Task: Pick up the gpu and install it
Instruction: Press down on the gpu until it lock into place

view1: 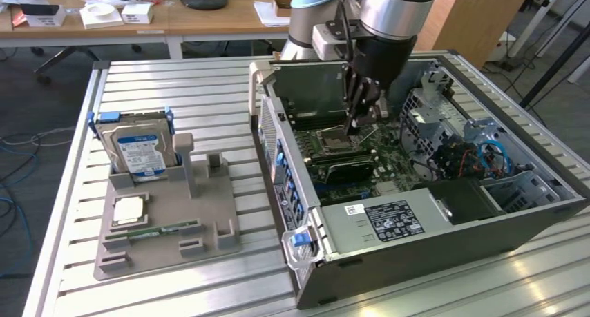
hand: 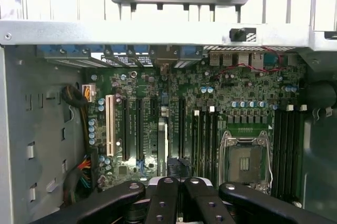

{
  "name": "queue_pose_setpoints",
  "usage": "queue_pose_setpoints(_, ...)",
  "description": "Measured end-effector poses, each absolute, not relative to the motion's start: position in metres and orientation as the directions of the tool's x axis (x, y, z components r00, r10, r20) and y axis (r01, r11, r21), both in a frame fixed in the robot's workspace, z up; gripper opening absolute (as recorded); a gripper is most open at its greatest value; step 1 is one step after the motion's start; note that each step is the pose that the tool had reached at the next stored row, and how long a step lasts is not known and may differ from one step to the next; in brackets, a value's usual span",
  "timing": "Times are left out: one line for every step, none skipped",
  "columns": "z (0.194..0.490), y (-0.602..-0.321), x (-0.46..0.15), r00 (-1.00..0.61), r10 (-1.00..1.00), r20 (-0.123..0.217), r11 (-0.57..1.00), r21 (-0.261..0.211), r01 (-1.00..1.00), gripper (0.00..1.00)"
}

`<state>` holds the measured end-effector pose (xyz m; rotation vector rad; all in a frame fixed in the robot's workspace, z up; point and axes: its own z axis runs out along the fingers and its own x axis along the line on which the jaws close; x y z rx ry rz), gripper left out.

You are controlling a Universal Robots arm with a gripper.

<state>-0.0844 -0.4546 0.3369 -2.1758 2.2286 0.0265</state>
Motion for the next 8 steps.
queue_pose_setpoints(0.3378, -0.4547, -0.0844, -0.024, -0.999, -0.031, 0.024, -0.007, -1.000, 0.10)
queue_pose_setpoints(0.3380, -0.4547, -0.0844, -0.024, -0.999, -0.031, 0.024, -0.007, -1.000, 0.10)
queue_pose_setpoints(0.3380, -0.4547, -0.0844, -0.024, -0.999, -0.031, 0.024, -0.007, -1.000, 0.10)
queue_pose_setpoints(0.3380, -0.4546, -0.0844, -0.024, -0.999, -0.031, 0.024, -0.007, -1.000, 0.10)
queue_pose_setpoints(0.3381, -0.4547, -0.0844, -0.024, -0.999, -0.031, 0.024, -0.007, -1.000, 0.10)
queue_pose_setpoints(0.3381, -0.4546, -0.0844, -0.024, -0.999, -0.031, 0.024, -0.007, -1.000, 0.10)
queue_pose_setpoints(0.3381, -0.4547, -0.0844, -0.024, -0.999, -0.031, 0.024, -0.007, -1.000, 0.10)
queue_pose_setpoints(0.3381, -0.4547, -0.0844, -0.024, -0.999, -0.031, 0.024, -0.007, -1.000, 0.10)
